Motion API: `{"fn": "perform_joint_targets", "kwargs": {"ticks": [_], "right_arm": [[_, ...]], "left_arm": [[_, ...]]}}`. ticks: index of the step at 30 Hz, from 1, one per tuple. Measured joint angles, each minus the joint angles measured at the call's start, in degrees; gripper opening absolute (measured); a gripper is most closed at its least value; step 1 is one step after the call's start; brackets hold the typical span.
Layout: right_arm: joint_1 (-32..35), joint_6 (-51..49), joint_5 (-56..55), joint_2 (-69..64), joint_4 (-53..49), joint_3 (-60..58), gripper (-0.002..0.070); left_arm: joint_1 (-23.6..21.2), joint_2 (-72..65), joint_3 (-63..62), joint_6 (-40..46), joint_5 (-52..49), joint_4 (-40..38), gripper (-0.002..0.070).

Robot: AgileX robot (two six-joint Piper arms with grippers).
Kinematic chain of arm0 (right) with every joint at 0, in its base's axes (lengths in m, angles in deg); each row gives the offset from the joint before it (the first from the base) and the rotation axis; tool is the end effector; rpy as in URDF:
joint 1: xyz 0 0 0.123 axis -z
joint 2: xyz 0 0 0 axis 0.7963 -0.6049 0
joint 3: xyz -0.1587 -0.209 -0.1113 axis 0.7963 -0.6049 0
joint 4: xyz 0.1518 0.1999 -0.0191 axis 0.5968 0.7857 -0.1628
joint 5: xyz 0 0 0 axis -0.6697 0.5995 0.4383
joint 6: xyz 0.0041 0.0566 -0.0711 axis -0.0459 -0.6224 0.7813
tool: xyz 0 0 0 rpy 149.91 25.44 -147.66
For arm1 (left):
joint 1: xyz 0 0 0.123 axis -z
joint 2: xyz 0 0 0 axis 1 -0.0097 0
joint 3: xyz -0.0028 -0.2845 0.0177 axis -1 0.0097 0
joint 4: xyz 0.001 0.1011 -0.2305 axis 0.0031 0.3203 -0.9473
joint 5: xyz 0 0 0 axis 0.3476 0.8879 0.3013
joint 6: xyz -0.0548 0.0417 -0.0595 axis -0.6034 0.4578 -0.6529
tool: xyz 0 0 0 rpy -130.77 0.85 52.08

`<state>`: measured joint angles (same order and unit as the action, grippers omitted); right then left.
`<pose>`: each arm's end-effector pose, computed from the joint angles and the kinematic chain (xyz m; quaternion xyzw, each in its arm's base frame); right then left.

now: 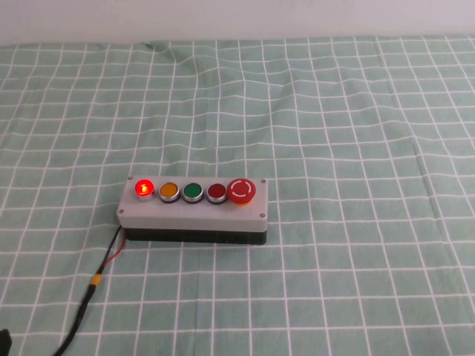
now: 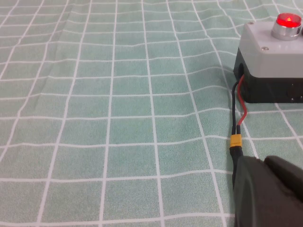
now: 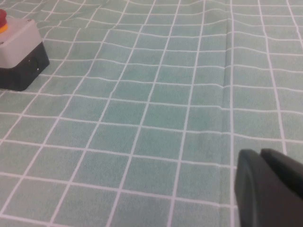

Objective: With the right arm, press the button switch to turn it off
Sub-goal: 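Press the lit red button on the button box to turn it off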

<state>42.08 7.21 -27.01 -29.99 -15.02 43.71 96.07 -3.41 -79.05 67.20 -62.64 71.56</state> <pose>0.0494 0.0165 0.1704 -0.0616 0.8073 0.1117 0.5762 0.0516 -0.0052 0.1700 0.0654 0.8067 -0.0147 0.5871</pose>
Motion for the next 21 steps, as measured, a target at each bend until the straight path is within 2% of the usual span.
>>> {"fn": "perform_joint_targets", "kwargs": {"ticks": [21], "right_arm": [[0.0,0.0,-2.3,0.0,0.0,0.0,-0.0016]], "left_arm": [[0.0,0.0,0.0,0.0,0.0,0.0,-0.0004]]}}
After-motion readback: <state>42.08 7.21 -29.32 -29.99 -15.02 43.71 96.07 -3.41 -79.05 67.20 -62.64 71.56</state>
